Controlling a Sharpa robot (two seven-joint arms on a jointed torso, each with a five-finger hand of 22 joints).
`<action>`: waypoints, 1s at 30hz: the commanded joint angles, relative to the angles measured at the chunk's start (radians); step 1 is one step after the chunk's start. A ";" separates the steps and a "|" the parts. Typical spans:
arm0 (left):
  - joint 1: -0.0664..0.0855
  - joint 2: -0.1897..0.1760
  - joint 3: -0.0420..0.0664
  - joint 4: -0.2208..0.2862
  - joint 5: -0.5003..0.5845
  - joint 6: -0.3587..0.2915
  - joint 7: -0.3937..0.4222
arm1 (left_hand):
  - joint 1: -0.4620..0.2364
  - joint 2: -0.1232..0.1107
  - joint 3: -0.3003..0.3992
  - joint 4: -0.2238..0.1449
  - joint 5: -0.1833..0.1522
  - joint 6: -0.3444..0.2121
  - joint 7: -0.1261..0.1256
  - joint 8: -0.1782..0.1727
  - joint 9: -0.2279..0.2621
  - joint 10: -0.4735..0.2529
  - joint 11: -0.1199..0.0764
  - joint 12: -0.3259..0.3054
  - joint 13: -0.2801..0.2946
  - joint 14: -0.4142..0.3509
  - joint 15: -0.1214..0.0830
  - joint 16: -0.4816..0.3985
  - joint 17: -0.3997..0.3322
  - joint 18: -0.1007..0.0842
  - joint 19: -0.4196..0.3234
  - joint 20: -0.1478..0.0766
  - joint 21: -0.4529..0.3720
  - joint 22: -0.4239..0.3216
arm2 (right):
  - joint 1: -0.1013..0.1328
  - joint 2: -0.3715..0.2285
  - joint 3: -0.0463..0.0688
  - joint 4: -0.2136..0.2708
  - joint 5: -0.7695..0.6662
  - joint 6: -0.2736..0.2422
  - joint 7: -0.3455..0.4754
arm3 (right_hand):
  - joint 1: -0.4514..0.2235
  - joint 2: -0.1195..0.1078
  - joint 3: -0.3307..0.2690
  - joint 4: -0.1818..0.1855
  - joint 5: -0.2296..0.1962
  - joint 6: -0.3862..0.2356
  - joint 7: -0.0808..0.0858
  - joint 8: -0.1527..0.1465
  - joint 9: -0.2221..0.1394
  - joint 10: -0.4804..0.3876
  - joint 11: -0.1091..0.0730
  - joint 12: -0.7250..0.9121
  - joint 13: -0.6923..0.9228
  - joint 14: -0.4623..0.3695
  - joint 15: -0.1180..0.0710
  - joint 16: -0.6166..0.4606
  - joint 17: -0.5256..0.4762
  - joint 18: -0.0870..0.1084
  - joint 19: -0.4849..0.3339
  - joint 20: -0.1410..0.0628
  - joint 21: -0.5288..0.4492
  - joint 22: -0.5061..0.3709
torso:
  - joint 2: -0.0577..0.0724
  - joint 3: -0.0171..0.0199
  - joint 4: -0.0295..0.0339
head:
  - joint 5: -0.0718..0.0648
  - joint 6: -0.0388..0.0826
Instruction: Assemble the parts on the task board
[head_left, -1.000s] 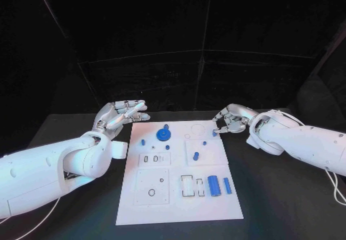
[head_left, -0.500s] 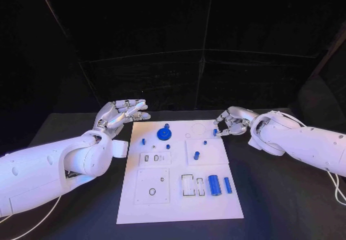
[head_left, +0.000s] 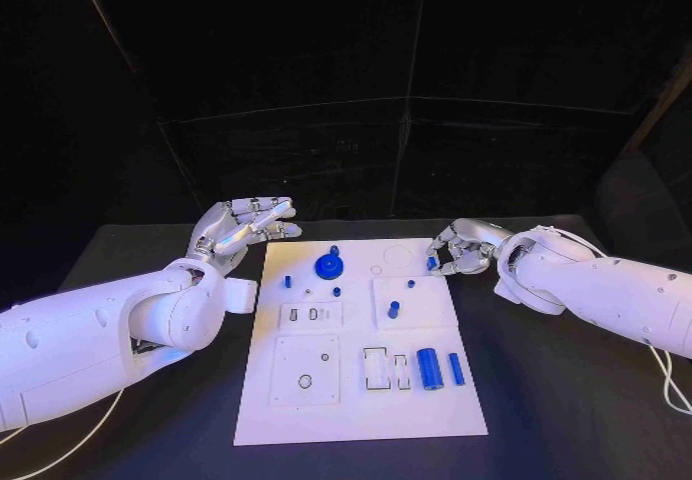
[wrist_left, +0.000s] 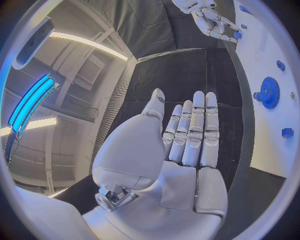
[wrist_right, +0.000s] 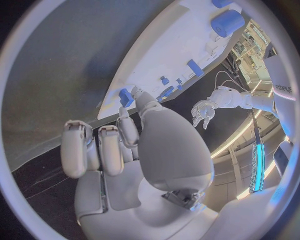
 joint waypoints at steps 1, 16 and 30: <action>0.001 0.001 0.001 0.000 -0.006 0.013 0.002 | 0.003 0.010 0.002 -0.006 0.003 0.004 0.000 -0.003 0.000 0.007 0.003 -0.003 0.000 0.006 0.000 -0.003 0.001 0.008 0.007 0.001 -0.004 -0.001 | 0.000 0.004 0.000 -0.005 -0.009 0.005 -0.011 | 0.006 0.017 0.001 -0.006 -0.008 0.015 -0.002 0.007 0.002 0.013 -0.005 0.013 0.008 0.061 0.001 -0.001 0.065 0.010 0.000 -0.003 -0.003 0.052 | 0.000 0.0001 -0.0003 | 0.003 -0.002; 0.001 0.000 0.001 -0.001 -0.006 0.010 0.000 | 0.004 0.011 0.001 -0.009 0.003 0.001 0.004 -0.007 -0.001 0.003 0.006 -0.008 -0.001 0.005 0.001 -0.006 0.002 0.007 0.008 0.001 -0.006 -0.002 | -0.002 0.015 0.000 -0.017 -0.014 -0.010 -0.025 | 0.017 0.058 0.031 -0.015 -0.032 0.058 -0.009 0.018 0.002 0.022 -0.012 0.026 0.020 0.063 -0.004 0.002 0.072 0.008 0.007 -0.008 0.001 0.062 | -0.001 0.0003 0.0007 | 0.002 0.000; 0.001 -0.001 0.001 -0.001 -0.006 0.006 0.000 | 0.004 0.012 0.000 -0.009 0.003 0.000 0.005 -0.008 -0.001 0.003 0.007 -0.009 -0.001 0.005 0.001 -0.007 0.002 0.007 0.008 0.001 -0.006 -0.002 | -0.002 0.019 0.001 -0.018 -0.014 -0.016 -0.030 | 0.013 0.058 0.035 -0.015 -0.031 0.065 -0.011 0.018 0.001 0.026 -0.014 0.031 0.024 0.065 -0.006 0.004 0.077 0.007 0.013 -0.010 0.004 0.069 | 0.000 0.0001 0.0010 | 0.001 -0.002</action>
